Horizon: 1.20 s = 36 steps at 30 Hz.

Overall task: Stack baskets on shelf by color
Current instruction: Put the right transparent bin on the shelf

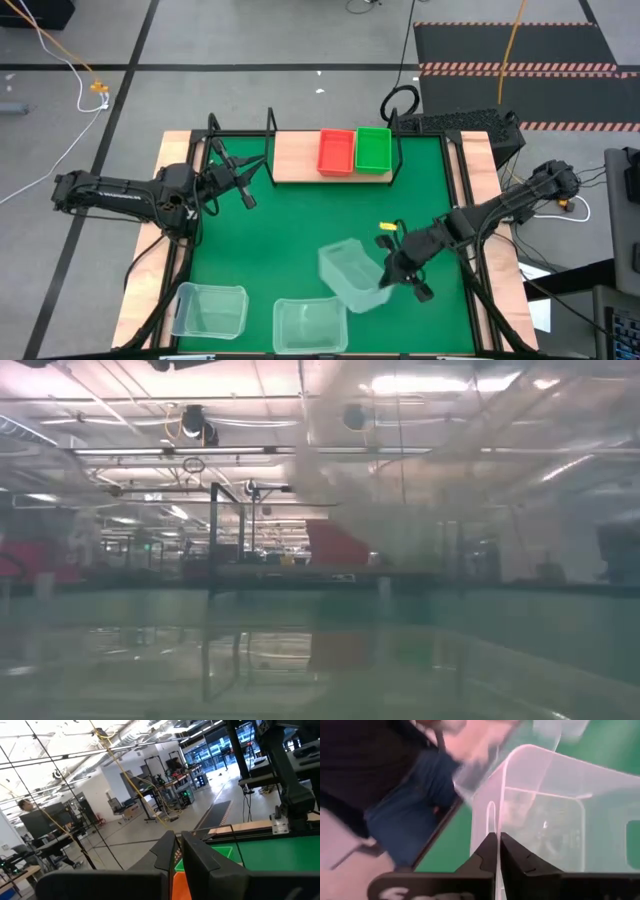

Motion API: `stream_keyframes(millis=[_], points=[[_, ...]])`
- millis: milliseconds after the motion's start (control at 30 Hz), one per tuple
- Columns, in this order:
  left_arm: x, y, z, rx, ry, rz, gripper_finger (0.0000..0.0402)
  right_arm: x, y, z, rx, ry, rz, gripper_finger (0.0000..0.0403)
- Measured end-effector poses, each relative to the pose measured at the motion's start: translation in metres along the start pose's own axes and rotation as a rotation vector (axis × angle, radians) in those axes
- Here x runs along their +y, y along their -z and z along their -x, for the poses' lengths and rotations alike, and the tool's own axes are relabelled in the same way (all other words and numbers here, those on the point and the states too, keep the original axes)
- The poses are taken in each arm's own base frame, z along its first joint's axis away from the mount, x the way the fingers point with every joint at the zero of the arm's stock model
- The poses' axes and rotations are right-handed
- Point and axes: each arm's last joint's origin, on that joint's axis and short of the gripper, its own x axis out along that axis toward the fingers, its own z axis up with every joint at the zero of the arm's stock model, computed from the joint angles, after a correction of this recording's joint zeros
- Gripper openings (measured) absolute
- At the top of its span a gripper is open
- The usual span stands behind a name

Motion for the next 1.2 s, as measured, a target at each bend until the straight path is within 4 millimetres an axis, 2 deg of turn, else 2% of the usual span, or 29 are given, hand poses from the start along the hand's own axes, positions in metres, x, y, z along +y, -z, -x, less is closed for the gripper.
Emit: stream_keyframes(millis=[67, 167, 333, 533, 633, 733, 833, 1067, 1200], points=[[-0.001, -0.001, 0.001, -0.001, 0.002, 0.002, 0.0037, -0.006, -0.017, 0.010, -0.063, 0.031, 0.086, 0.0001], [-0.001, -0.003, 0.004, -0.001, -0.002, 0.006, 0.0037, -0.022, -0.031, 0.021, -0.111, 0.110, 0.189, 0.0001], [0.002, -0.004, 0.012, 0.045, -0.064, -0.016, 0.0037, -0.062, -0.052, 0.032, -0.118, 0.284, 0.310, 0.0001], [0.008, -0.010, 0.024, 0.047, -0.110, 0.009, 0.0037, -0.140, -0.087, 0.018, -0.070, 0.599, 0.333, 0.0001], [0.010, -0.010, 0.028, 0.047, -0.107, 0.015, 0.0037, -0.177, -0.097, 0.009, -0.044, 0.709, 0.306, 0.0000], [0.010, -0.009, 0.030, 0.073, -0.113, 0.003, 0.0037, -0.207, -0.098, 0.003, -0.024, 0.799, 0.276, 0.0000], [0.010, -0.006, 0.031, 0.113, -0.134, -0.016, 0.0037, -0.227, -0.094, 0.000, 0.007, 0.896, 0.225, 0.0000], [0.010, -0.004, 0.032, 0.155, -0.170, -0.056, 0.0037, -0.248, -0.085, 0.006, 0.044, 0.948, 0.202, 0.0000], [0.012, -0.006, 0.032, 0.141, -0.178, -0.043, 0.0037, -0.259, -0.079, 0.007, 0.029, 0.916, 0.157, 0.0000]])
